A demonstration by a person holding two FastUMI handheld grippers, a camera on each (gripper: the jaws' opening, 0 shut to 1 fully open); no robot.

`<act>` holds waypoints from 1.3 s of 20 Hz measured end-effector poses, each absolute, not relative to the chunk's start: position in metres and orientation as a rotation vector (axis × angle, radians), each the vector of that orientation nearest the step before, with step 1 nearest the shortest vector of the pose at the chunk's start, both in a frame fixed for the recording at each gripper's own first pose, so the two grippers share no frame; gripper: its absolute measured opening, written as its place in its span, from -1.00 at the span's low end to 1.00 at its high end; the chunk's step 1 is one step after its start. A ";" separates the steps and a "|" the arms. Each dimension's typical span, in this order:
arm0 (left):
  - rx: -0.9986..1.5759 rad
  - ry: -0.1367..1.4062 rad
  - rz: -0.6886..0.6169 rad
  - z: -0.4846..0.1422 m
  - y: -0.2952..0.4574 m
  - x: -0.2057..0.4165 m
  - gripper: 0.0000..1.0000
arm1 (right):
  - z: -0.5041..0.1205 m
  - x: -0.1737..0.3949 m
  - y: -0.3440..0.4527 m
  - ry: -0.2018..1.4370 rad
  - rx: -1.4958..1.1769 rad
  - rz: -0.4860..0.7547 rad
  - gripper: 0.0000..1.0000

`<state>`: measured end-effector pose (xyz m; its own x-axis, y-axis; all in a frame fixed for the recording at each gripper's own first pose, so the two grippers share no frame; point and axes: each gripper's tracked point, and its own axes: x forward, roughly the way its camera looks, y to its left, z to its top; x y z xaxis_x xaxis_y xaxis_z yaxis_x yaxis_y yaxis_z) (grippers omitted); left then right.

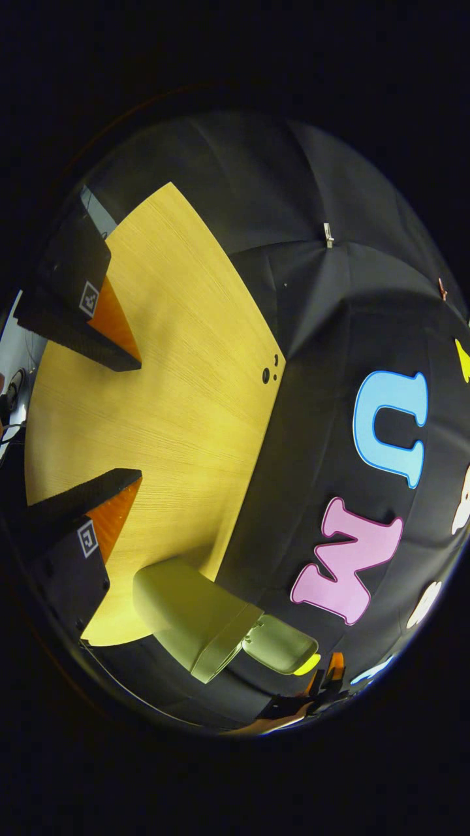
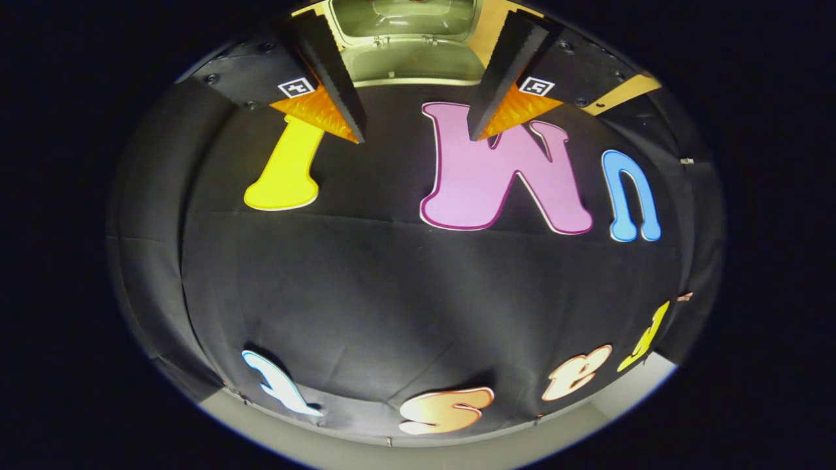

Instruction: Press the lid of the desktop garbage bin to open it, pick up the crumpled paper on the desktop and throw it into the bin, then pick up the pop can on the desktop and drop it into the bin, and finally close the garbage bin lid.

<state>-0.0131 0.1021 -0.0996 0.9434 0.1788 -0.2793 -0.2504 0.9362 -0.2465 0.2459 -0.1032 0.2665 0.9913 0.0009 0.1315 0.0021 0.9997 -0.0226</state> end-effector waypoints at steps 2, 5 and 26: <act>-0.293 0.253 0.236 -0.100 0.104 -0.014 0.92 | 0.260 0.260 -0.115 -0.102 -0.031 -0.022 0.93; -0.303 0.246 0.253 -0.099 0.106 -0.016 0.92 | 0.235 0.276 -0.126 -0.020 -0.029 -0.037 0.93; -0.256 0.255 0.173 -0.102 0.075 -0.018 0.92 | 0.130 0.187 -0.125 0.185 -0.011 0.000 0.90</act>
